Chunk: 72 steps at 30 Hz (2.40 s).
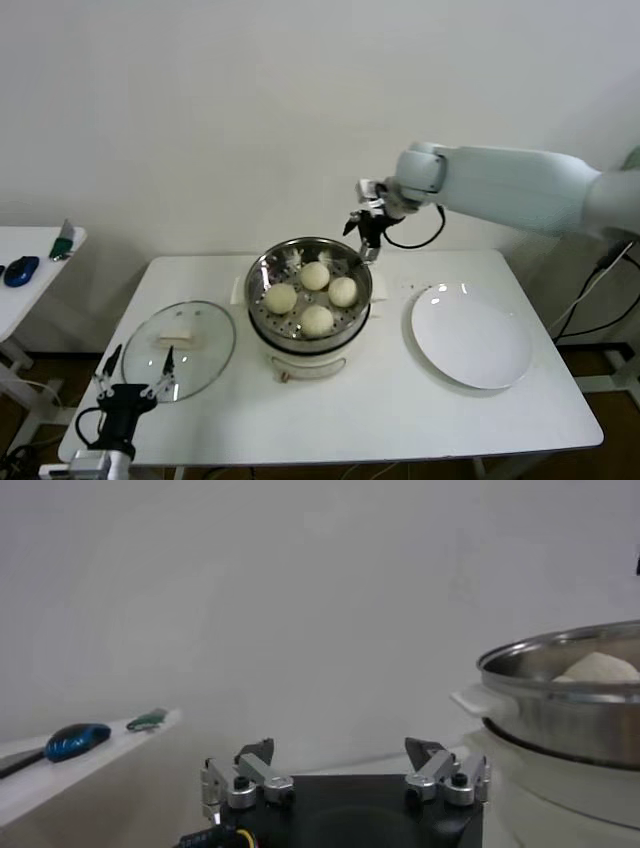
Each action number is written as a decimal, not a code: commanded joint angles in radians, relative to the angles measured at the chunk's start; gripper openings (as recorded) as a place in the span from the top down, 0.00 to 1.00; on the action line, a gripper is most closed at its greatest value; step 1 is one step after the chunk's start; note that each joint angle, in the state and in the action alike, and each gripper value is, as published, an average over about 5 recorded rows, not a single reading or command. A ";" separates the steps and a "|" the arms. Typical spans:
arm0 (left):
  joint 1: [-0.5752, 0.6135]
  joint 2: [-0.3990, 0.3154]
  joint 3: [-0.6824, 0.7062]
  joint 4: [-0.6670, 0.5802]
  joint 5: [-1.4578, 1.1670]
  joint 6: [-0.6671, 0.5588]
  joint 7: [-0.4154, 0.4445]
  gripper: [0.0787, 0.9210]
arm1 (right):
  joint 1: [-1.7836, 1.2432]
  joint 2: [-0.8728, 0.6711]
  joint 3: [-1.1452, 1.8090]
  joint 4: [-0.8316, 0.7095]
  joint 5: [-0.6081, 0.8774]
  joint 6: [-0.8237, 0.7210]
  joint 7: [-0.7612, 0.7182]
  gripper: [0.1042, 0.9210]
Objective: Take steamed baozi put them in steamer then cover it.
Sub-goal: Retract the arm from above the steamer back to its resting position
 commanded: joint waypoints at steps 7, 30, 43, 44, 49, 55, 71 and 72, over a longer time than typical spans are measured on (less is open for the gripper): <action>0.013 -0.014 -0.003 -0.013 0.196 0.003 0.000 0.12 | -0.799 -0.541 0.888 0.326 -0.058 0.255 0.613 0.12; -0.029 0.032 0.053 -0.001 1.399 0.143 0.041 0.12 | -2.016 -0.142 2.127 0.428 -0.240 0.311 0.650 0.12; -0.267 0.057 0.136 0.381 1.543 0.083 -0.042 0.12 | -2.121 -0.054 2.211 0.392 -0.323 0.308 0.582 0.12; -0.286 0.058 0.137 0.404 1.547 0.080 -0.050 0.12 | -2.129 -0.049 2.216 0.394 -0.326 0.308 0.576 0.12; -0.368 0.071 0.132 0.486 1.557 0.067 -0.075 0.12 | -2.147 -0.030 2.235 0.395 -0.336 0.310 0.565 0.12; -0.430 0.079 0.133 0.555 1.547 0.066 -0.092 0.12 | -2.146 -0.020 2.247 0.390 -0.368 0.315 0.556 0.12; -0.544 0.079 0.131 0.708 1.544 0.057 -0.126 0.12 | -2.147 -0.009 2.270 0.374 -0.380 0.320 0.532 0.12; -0.549 0.078 0.130 0.714 1.544 0.057 -0.131 0.12 | -2.148 -0.008 2.271 0.372 -0.381 0.321 0.530 0.12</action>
